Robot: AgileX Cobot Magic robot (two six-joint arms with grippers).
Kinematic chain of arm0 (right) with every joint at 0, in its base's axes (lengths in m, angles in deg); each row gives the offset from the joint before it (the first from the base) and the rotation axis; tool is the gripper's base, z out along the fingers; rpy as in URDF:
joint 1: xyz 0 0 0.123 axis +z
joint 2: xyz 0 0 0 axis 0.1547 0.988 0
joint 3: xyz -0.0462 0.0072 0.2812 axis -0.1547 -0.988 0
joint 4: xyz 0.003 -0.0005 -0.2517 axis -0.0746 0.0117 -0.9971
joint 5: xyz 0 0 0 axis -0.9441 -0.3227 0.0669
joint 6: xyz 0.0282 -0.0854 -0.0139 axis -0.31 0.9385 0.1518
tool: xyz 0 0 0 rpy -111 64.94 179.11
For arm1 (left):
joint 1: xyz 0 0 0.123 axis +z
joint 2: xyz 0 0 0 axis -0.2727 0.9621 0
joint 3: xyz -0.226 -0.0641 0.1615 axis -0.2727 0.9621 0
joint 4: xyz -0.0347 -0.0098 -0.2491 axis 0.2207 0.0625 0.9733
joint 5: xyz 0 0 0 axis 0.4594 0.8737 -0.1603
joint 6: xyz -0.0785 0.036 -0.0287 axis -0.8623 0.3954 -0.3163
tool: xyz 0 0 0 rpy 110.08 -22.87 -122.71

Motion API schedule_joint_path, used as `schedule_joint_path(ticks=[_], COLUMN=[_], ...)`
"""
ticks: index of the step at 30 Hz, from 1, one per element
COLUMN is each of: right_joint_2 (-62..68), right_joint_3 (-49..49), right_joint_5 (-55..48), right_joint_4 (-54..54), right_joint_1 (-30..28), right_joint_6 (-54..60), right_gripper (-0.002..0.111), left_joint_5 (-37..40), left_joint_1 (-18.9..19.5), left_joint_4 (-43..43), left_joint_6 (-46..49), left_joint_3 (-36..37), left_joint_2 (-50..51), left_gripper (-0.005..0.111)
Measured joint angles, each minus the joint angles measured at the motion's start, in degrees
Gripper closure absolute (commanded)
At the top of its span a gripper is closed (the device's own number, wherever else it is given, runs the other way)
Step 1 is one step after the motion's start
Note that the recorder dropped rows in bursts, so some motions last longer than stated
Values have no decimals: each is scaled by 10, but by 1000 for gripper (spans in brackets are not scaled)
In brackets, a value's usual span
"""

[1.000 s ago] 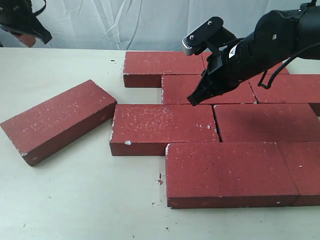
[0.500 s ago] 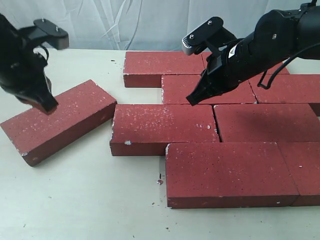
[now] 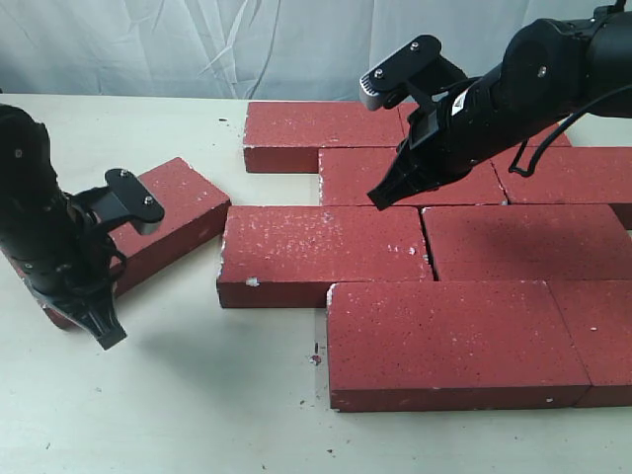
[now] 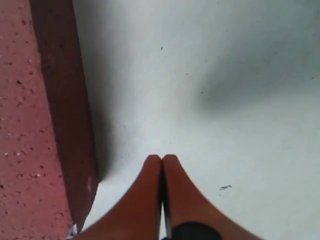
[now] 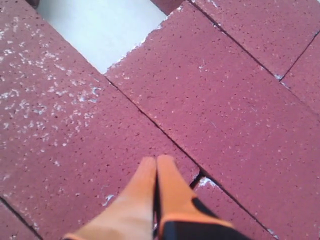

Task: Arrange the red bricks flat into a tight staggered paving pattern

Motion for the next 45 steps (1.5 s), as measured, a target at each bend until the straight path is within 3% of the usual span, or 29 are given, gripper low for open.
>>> schedule_joint_path(ticks=[8,12,21,27,34,40,42,44,45], right_joint_2=[0,0,0,0,0,0,0,0,0], right_joint_3=[0,0,0,0,0,0,0,0,0], right_joint_5=[-2,-3,-3,-2,6,8,8,19,31], right_joint_4=[0,1,1,1,1,18,45,75,85], right_joint_1=[0,0,0,0,0,0,0,0,0], right_joint_6=[0,0,0,0,0,0,0,7,10], right_gripper=[109,109,109,109,109,109,109,109,109], left_joint_5=[-9,-27,-87,-188,-237,-262,-311,-352,-372], left_joint_1=[-4,3,82,131,137,107,123,173,223], left_joint_4=[-203,-235,-248,-240,-186,-122,-149,-179,-184], left_joint_6=[-195,-226,-273,-321,-373,-313,-307,-312,-327], left_joint_3=[5,5,5,5,2,3,25,44,49], left_joint_2=[47,49,49,49,44,-29,-55,-58,-57], left_gripper=[107,107,107,107,107,107,107,107,107])
